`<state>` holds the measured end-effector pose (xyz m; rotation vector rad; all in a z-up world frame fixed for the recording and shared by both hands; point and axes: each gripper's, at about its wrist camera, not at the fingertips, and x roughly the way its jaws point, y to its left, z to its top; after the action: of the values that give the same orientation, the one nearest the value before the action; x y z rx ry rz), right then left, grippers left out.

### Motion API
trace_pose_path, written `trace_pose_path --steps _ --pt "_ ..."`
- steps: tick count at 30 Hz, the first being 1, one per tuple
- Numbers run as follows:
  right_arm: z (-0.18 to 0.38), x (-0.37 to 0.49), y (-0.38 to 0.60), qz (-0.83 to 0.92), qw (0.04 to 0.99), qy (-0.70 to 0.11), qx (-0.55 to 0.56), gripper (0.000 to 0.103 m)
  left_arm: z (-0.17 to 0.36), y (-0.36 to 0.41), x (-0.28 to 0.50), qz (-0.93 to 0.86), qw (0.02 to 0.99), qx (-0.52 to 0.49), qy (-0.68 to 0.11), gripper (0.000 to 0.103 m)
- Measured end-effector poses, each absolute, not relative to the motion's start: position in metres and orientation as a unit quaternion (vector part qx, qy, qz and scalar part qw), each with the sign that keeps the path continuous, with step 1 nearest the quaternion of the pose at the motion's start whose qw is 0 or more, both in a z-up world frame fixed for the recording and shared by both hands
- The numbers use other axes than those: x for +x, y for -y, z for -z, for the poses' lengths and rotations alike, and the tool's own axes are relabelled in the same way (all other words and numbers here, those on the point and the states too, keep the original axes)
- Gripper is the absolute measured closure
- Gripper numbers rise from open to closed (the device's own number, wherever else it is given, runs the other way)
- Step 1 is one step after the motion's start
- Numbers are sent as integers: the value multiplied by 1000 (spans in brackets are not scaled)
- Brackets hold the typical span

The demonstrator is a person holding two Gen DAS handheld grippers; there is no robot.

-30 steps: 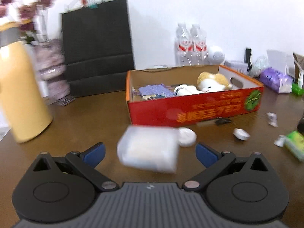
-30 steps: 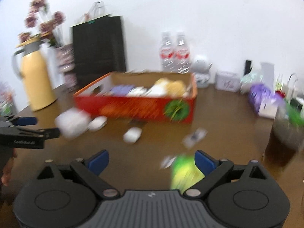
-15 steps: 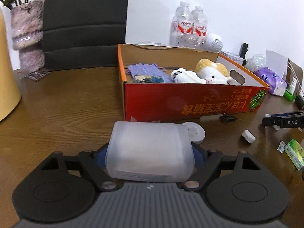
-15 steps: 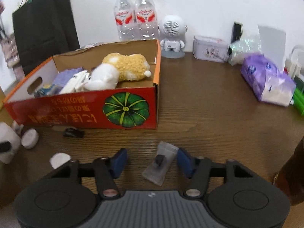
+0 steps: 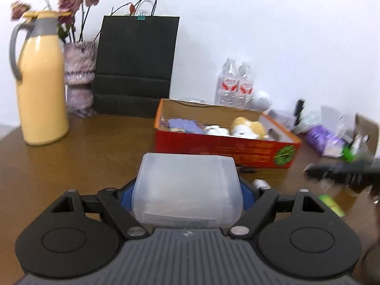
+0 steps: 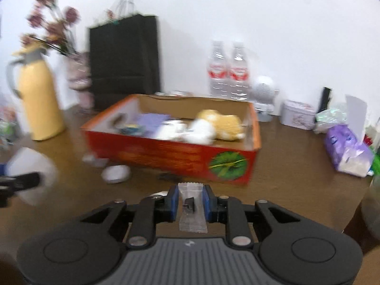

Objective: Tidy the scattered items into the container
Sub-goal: 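Carry clear box and packet into the red box while both grippers open to release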

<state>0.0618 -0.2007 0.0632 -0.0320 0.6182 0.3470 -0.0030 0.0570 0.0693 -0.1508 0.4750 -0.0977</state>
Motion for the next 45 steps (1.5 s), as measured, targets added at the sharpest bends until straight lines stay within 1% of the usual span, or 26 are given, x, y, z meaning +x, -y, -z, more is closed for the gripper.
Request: trace_pose_path --steps 2,6,11,14,16,18,21,23,27,30,33,35,36,37,40,42,43,45 --pt "-62 34 194 -183 932 -313 0 83 -73 -49 -21 48 968 -88 -232 21" --pt "-59 -11 188 -201 927 -316 7 83 -73 -31 -50 52 968 -71 -235 21" --pt "-61 -22 193 -185 933 -307 16 83 -80 -24 -58 51 973 -60 -218 21" --pt "-69 -21 197 -195 935 -296 21 83 -98 -29 -40 71 976 -63 -198 21" --pt "-83 -8 201 -200 939 -280 16 83 -119 -37 -6 93 975 -66 -190 21" --pt "-105 20 207 -191 947 -258 10 83 -141 -44 43 105 972 -75 -198 21" --pt "-136 89 217 -171 952 -252 19 83 -160 -47 146 131 950 -95 -265 20" --pt "-145 147 218 -168 945 -279 27 83 -155 -46 213 135 930 -119 -321 20" --pt "-129 259 208 -144 913 -381 3 83 -125 -27 315 86 918 -67 -380 20" --pt "-103 316 202 -128 881 -455 11 83 -100 -24 362 57 911 -54 -405 20" --pt "-79 347 197 -88 866 -492 -10 82 -81 -25 389 39 908 -48 -415 20" --pt "-66 358 198 -76 855 -514 -4 79 -74 -28 402 19 909 -50 -414 18" --pt "-61 364 199 -74 847 -526 4 67 -73 -29 405 11 909 -49 -413 16" --pt "-58 368 199 -72 844 -532 9 58 -74 -31 406 7 911 -51 -410 16" --pt "-63 370 197 -66 850 -522 7 49 -85 -36 403 28 906 -69 -416 15" --pt "-73 370 195 -70 852 -519 13 37 -99 -35 397 30 909 -62 -411 7" --pt "-78 370 193 -72 852 -519 16 35 -105 -34 393 22 910 -51 -412 6" --pt "-88 368 188 -77 849 -522 19 23 -114 -31 386 6 900 -27 -434 3"
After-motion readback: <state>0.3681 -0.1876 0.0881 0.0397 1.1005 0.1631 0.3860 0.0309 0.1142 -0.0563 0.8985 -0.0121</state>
